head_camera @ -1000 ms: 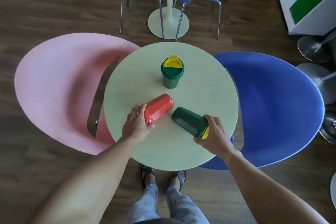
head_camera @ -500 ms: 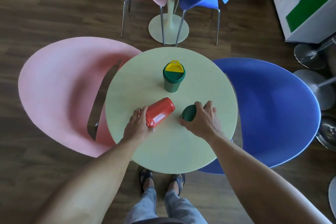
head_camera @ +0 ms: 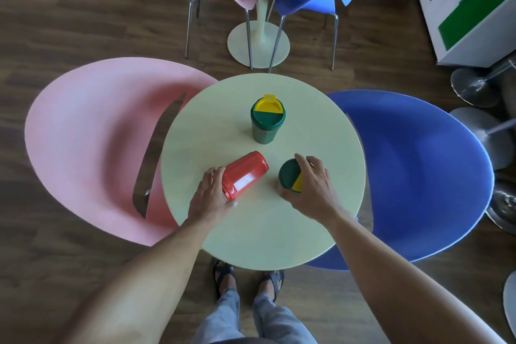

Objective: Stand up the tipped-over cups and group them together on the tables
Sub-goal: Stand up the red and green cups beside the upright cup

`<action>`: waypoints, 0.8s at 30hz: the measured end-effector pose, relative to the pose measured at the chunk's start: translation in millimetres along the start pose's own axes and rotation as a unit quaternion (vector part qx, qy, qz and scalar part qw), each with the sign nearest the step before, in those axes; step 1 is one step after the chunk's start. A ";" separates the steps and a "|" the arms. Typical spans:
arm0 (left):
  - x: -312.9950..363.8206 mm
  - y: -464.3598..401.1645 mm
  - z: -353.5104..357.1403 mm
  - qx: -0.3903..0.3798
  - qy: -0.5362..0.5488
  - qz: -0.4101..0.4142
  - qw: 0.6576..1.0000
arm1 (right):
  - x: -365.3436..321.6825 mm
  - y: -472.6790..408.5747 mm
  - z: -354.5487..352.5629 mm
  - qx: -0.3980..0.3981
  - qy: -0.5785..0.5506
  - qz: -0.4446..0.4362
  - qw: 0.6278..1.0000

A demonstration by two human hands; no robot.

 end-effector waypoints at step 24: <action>56.9 -2.5 -27.8 0.011 0.012 0.052 0.998 | 12.3 -1.4 -1.3 -0.017 -0.067 -0.018 0.997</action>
Point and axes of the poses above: each hand's wrist, its own y-axis away from the middle knuckle, its own z-axis out of the palm, x = y × z, the point moved 2 cm from there along -y, towards the middle knuckle, and after that the axes turned 12 degrees about y, right-handed, at the moved point
